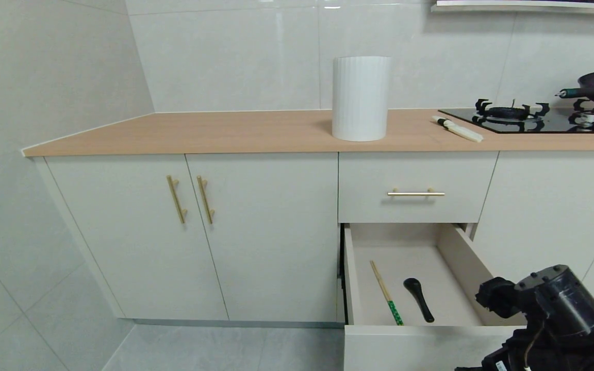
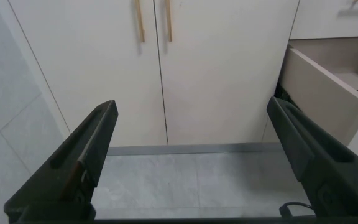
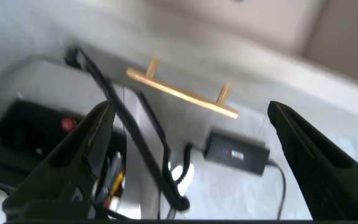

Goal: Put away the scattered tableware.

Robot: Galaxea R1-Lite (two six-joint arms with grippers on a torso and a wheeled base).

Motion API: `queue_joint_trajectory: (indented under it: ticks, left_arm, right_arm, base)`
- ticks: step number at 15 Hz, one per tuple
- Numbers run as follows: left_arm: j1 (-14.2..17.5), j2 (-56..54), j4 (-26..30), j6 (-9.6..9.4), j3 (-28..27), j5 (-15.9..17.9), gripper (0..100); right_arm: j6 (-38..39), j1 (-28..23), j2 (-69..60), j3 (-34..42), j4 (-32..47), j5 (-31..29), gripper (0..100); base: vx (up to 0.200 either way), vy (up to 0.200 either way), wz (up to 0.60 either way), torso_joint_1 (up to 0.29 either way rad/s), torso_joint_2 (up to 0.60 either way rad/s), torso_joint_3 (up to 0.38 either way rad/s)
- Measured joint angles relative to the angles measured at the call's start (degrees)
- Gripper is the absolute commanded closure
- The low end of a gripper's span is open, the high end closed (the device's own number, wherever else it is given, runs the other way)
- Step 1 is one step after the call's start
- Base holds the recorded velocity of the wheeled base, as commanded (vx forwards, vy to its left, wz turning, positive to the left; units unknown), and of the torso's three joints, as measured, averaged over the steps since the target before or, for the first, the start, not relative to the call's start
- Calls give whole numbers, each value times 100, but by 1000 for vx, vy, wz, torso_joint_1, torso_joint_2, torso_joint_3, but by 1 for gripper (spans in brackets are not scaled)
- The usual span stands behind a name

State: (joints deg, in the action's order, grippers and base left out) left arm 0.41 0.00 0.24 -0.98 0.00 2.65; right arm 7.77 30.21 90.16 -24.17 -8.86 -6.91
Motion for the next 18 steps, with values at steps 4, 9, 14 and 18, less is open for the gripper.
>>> queue_joint_trajectory:
  ticks: [4, 9, 14, 18]
  left_arm:
    - [0, 0, 0, 2, 0, 0, 0]
    - [0, 0, 2, 0, 0, 0, 0]
    - [0, 0, 0, 0, 0, 0, 0]
    - [0, 0, 2, 2, 0, 0, 0]
  right_arm:
    - [216, 72, 571, -73, -61, -26, 0]
    - [773, -66, 1133, -484, -140, -134, 0]
    - [895, -574, 1714, -661, -928, -329, 0]
    - [855, -679, 2152, -936, -1510, -393, 0]
  base:
    - [0, 0, 0, 0, 0, 0]
    - [0, 0, 0, 0, 0, 0]
    - [0, 0, 0, 0, 0, 0]
    - [0, 0, 0, 0, 0, 0]
